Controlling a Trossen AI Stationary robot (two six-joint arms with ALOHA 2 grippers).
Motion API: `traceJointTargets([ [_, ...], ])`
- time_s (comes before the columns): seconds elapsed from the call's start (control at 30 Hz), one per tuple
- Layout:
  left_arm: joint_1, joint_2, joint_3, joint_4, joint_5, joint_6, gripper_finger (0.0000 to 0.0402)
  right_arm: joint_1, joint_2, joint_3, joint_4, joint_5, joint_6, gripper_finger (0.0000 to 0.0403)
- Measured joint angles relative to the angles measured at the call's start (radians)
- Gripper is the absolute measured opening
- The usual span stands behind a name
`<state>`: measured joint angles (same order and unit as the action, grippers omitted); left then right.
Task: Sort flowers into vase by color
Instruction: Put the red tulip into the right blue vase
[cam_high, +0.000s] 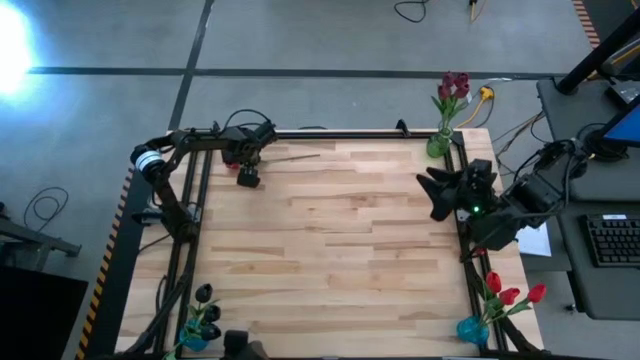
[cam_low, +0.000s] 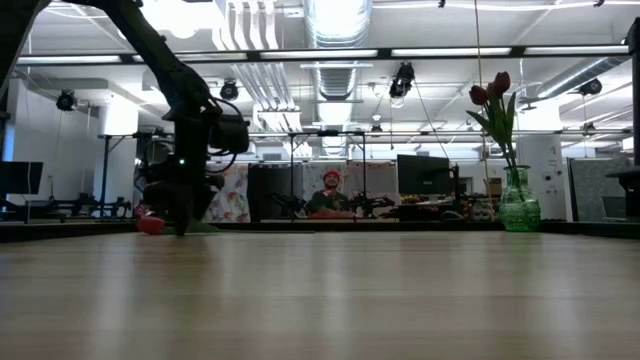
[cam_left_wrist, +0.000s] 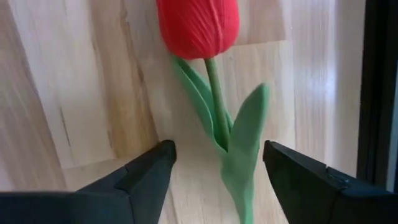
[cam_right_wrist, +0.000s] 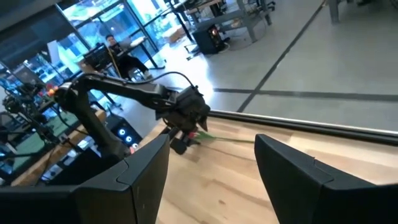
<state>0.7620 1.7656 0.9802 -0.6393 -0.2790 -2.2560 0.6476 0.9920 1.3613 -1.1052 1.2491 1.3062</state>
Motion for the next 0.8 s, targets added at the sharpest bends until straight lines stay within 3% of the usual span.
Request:
traceJointTargets([
  [0.13,0.001,-0.002,-0.002,-0.014,0.017,-0.046,0.0197,-0.005,0.016,0.000,0.069,-0.021,-0.062,0.0224],
  [0.4,-0.003,-0.020,-0.008,-0.015,0.015,0.014,0.0021,-0.005,0.042,0.000,0.185,-0.051,-0.282,0.0223],
  [0.6,-0.063,-0.095,0.001,0.013,-0.087,0.200,0.0012,-0.021,0.037,0.000,0.199,-0.163,-0.334,0.0223],
  [0.8,-0.216,-0.217,0.010,0.116,-0.210,0.433,0.0001,-0.074,0.030,0.000,0.195,-0.267,-0.345,0.0223],
])
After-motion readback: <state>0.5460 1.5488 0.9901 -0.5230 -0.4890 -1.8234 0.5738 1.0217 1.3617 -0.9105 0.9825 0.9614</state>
